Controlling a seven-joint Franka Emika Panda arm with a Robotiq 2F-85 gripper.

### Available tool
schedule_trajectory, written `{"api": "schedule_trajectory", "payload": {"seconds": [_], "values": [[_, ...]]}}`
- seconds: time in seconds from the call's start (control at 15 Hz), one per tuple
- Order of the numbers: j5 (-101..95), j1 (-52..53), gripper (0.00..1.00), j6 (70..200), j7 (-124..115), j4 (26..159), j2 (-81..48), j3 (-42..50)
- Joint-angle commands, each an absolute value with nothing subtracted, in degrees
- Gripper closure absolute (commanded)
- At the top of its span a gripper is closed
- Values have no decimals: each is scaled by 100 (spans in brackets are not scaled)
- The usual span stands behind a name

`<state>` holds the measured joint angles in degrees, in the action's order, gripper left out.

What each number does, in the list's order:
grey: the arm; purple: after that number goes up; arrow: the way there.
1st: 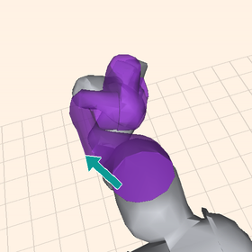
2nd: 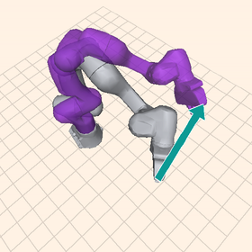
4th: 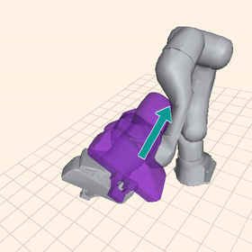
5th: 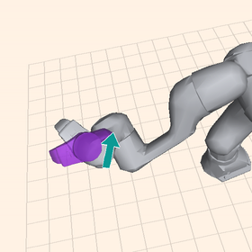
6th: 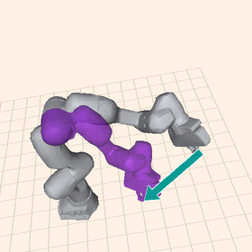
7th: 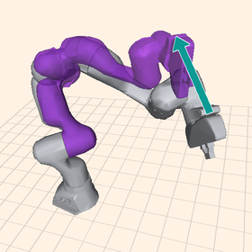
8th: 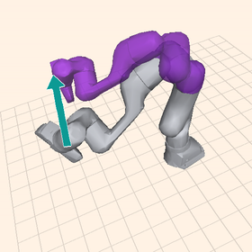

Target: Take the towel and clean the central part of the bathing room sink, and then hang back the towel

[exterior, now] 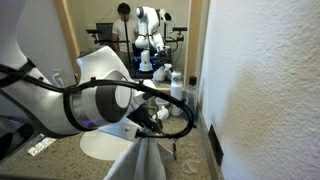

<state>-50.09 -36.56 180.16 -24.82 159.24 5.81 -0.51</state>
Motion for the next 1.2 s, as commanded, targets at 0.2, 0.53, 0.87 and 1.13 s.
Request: {"api": "schedule_trajectory", "payload": {"seconds": [0.2, 0.53, 0.87, 1.13], "values": [[-6720, -3667, 94, 18036, -4400, 15932, 319, -507], [-7833, -3349, 94, 17753, -6007, 15942, 6, -943], [-7917, -2568, 94, 17663, -7237, 15895, -508, -1714], [-7593, -2001, 94, 17641, -7723, 15769, -1008, -2240]]}}
